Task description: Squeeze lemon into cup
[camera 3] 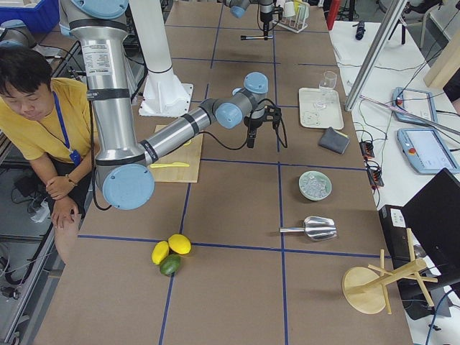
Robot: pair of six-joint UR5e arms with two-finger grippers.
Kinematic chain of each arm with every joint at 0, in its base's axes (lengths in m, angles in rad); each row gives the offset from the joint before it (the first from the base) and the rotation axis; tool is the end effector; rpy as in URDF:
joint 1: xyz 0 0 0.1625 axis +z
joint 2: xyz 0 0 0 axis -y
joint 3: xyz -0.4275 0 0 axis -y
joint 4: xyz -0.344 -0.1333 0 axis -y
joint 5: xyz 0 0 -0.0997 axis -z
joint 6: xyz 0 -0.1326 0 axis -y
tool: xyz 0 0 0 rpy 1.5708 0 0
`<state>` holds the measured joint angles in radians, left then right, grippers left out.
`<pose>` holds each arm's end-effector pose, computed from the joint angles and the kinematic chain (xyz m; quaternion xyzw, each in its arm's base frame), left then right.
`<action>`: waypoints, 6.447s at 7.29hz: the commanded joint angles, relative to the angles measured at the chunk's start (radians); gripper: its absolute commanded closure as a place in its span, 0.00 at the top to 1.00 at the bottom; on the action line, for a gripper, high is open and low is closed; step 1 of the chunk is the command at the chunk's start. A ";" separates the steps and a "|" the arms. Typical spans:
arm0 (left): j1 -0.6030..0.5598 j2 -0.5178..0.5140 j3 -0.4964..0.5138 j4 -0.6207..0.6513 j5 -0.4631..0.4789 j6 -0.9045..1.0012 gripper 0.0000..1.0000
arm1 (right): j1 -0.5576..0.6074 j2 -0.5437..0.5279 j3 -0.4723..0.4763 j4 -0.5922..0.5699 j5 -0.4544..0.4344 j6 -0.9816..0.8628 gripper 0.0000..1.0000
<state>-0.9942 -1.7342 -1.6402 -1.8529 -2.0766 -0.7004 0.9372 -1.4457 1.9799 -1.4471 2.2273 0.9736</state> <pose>0.2410 -0.4972 0.5568 0.0537 0.3412 0.0057 0.9384 -0.2494 -0.4279 0.4337 -0.0074 -0.4319 0.0489 0.9006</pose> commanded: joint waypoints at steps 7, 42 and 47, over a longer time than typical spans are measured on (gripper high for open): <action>0.018 -0.018 0.120 -0.006 -0.005 0.001 0.00 | 0.000 0.005 0.002 0.005 0.000 0.008 1.00; -0.603 0.280 -0.119 0.187 -0.225 0.636 1.00 | 0.476 -0.104 -0.091 -0.411 0.129 -0.898 1.00; -0.595 0.266 -0.168 0.534 -0.226 0.820 1.00 | 0.469 -0.108 -0.124 -0.406 0.149 -0.898 1.00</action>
<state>-1.5894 -1.4673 -1.7973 -1.3598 -2.3009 0.0989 1.4075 -1.5520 1.8575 -1.8531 2.3632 0.0752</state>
